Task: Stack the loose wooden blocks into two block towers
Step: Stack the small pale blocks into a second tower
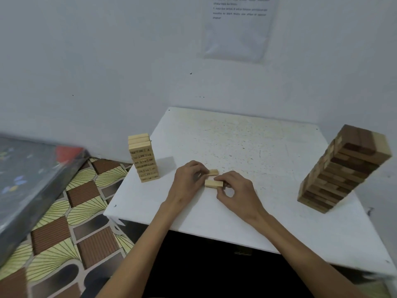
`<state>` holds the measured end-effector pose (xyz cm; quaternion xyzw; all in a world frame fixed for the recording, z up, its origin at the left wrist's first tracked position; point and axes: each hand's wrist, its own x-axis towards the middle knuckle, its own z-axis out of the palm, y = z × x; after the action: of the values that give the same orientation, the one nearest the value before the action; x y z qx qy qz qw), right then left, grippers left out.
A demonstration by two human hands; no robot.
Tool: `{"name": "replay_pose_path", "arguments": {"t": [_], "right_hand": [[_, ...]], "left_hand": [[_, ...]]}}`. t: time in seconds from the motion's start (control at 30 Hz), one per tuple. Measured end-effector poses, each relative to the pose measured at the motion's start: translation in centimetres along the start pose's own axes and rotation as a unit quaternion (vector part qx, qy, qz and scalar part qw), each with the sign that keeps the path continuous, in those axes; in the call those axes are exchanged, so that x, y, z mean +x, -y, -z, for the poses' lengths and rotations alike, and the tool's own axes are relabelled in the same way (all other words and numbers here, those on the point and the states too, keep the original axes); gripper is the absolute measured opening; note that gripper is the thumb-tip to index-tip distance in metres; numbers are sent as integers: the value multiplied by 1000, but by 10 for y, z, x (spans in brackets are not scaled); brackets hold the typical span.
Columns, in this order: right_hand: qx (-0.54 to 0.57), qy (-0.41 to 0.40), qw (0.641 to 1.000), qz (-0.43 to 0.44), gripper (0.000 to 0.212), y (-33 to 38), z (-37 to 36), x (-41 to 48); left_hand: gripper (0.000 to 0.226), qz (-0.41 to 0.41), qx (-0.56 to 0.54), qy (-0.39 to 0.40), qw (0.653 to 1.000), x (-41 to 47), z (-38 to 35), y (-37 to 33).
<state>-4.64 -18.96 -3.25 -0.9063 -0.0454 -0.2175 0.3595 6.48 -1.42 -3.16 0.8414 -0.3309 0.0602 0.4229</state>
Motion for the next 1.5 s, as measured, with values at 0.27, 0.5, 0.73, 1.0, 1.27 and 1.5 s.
{"name": "replay_pose_path", "arguments": {"t": [0.27, 0.5, 0.73, 1.0, 1.27, 1.5], "right_hand": [[3, 0, 1000, 2, 21, 4, 5, -4], [6, 8, 1000, -2, 18, 6, 8, -6], [22, -12, 999, -22, 21, 6, 8, -4], [-11, -46, 996, -72, 15, -2, 8, 2], [43, 68, 989, -120, 54, 0, 21, 0], [29, 116, 986, -113, 66, -3, 26, 10]], "left_hand": [[27, 8, -20, 24, 999, -5, 7, -1], [30, 1, -17, 62, 998, -7, 13, -5], [28, -8, -24, 69, 997, -13, 21, -6], [41, 0, -17, 109, 994, -16, 25, -11], [69, -22, -24, 165, 986, -14, 32, -5], [67, -17, -13, 159, 987, -12, 31, -10]]}}
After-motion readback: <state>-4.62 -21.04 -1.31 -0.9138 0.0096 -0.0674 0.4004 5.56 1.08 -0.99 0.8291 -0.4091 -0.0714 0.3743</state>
